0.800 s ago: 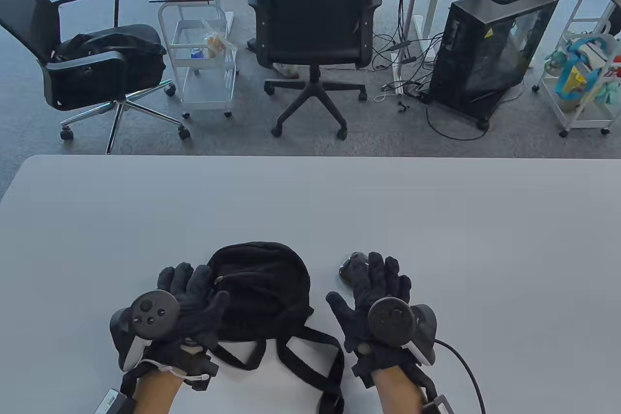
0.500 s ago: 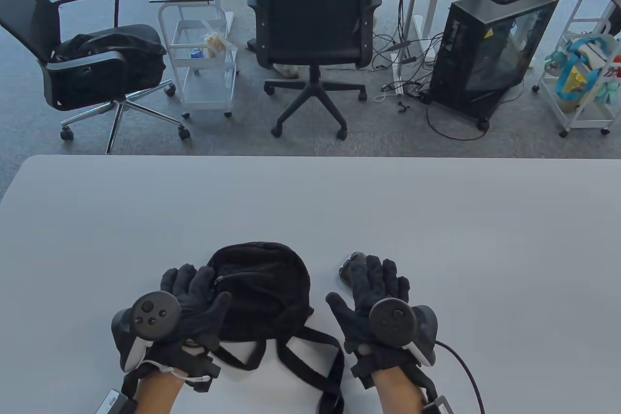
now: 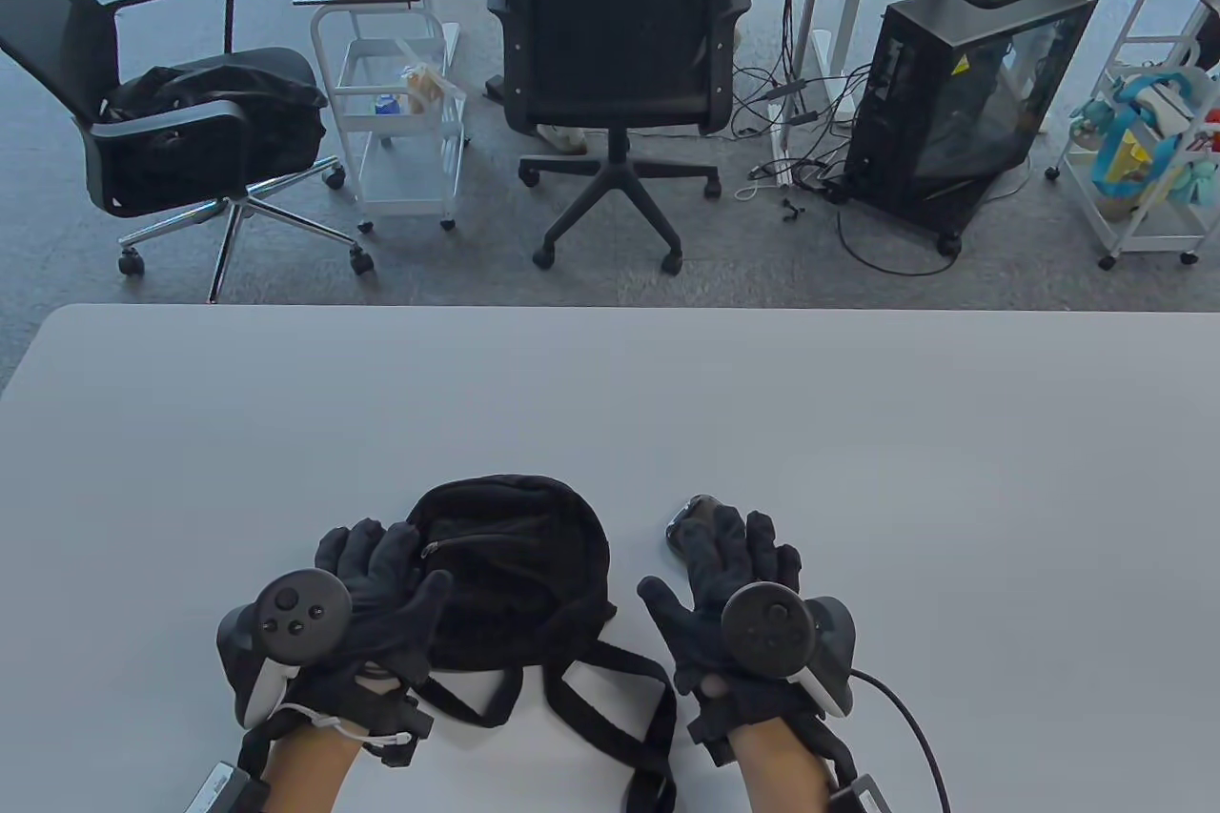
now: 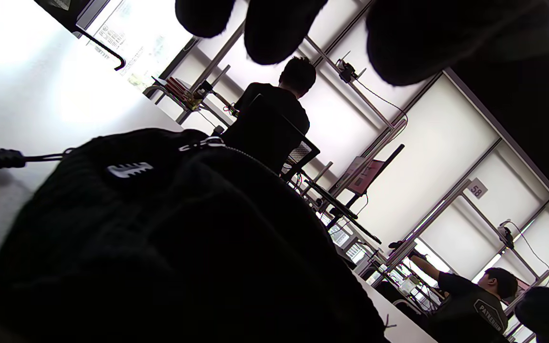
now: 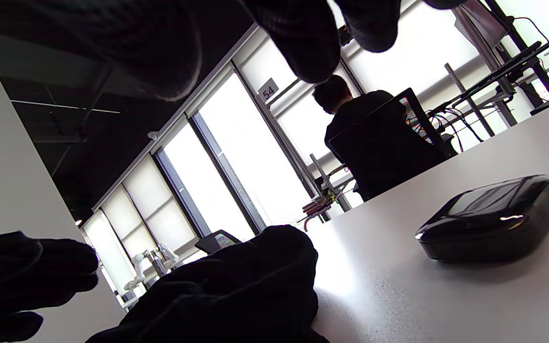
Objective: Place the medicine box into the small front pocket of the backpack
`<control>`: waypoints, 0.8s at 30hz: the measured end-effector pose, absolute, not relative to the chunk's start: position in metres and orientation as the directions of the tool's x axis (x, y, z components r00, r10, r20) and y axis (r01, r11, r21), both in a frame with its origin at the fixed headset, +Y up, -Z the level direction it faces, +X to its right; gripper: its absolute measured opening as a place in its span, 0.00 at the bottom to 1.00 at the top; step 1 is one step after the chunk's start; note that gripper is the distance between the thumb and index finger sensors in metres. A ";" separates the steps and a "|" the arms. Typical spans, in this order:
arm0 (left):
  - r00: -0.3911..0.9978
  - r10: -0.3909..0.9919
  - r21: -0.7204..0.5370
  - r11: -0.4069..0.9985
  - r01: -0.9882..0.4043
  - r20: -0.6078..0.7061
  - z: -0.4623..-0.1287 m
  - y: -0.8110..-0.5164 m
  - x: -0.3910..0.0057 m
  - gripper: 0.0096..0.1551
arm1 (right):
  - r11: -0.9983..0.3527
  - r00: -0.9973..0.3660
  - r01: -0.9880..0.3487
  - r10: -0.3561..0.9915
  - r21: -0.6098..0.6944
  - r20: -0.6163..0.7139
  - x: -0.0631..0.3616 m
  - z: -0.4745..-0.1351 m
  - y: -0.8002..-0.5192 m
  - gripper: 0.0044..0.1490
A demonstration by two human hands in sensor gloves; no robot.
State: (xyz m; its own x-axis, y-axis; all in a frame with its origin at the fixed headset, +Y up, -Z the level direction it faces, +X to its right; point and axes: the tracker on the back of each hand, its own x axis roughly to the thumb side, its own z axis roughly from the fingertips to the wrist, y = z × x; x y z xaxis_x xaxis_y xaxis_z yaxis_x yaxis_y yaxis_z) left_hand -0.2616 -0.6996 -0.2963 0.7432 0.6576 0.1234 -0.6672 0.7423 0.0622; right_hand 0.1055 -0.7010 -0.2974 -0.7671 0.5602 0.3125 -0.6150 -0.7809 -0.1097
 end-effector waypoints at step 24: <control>0.668 0.741 0.094 0.672 -0.735 -0.070 -0.316 -0.721 -0.296 0.43 | -0.771 -0.747 -0.634 0.588 -0.065 0.311 0.101 -0.301 -0.705 0.52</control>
